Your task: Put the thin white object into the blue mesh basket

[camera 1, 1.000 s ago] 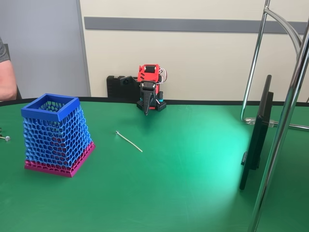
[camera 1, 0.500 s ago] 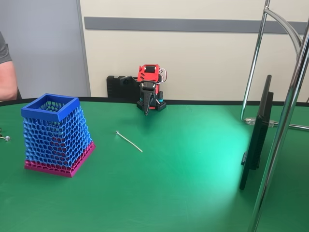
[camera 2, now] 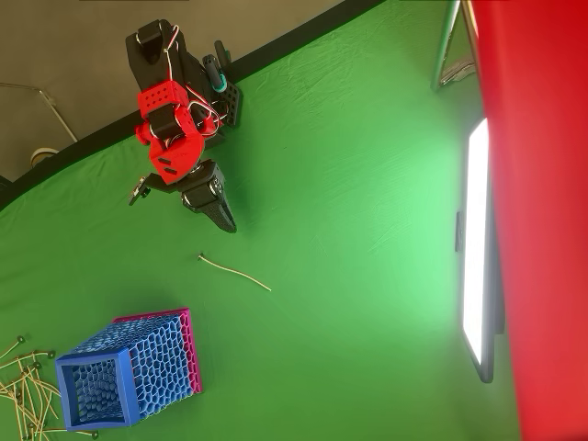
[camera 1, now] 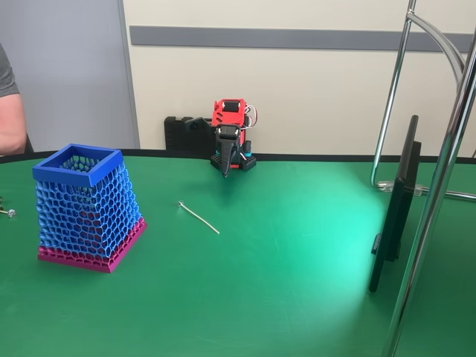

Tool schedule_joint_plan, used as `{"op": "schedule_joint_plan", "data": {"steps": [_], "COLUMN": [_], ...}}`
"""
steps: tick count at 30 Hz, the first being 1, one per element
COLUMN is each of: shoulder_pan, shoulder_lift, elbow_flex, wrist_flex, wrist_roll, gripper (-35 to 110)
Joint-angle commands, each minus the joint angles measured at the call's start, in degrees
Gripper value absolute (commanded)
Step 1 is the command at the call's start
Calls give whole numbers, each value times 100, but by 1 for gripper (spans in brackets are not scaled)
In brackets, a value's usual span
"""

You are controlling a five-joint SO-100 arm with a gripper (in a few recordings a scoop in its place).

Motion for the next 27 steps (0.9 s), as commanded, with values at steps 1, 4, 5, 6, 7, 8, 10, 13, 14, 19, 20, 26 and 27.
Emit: {"op": "schedule_joint_plan", "data": {"steps": [1, 4, 5, 6, 7, 8, 10, 13, 14, 19, 20, 26, 27], "shoulder_pan": [97, 141, 141, 141, 123, 97, 70, 62, 70, 185, 237, 633, 729], "shoulder_lift": [-299, -448, -519, -589, -642, -712, -905, -1397, -1529, -2197, -2303, -3305, -3524], "elbow_flex": [-44, -176, -264, -352, -439, -527, -773, -1266, -1415, -2065, -2206, -3270, -3463], "wrist_flex": [-237, -308, -290, -272, -246, -211, -105, 62, 105, 334, 387, 914, 984], "wrist_roll": [-79, -88, -62, -35, 9, 44, 132, 316, 378, 729, 800, 967, 976], "gripper": [1, 1, 1, 1, 1, 1, 1, 1, 1, 1, 1, 1, 1]}}
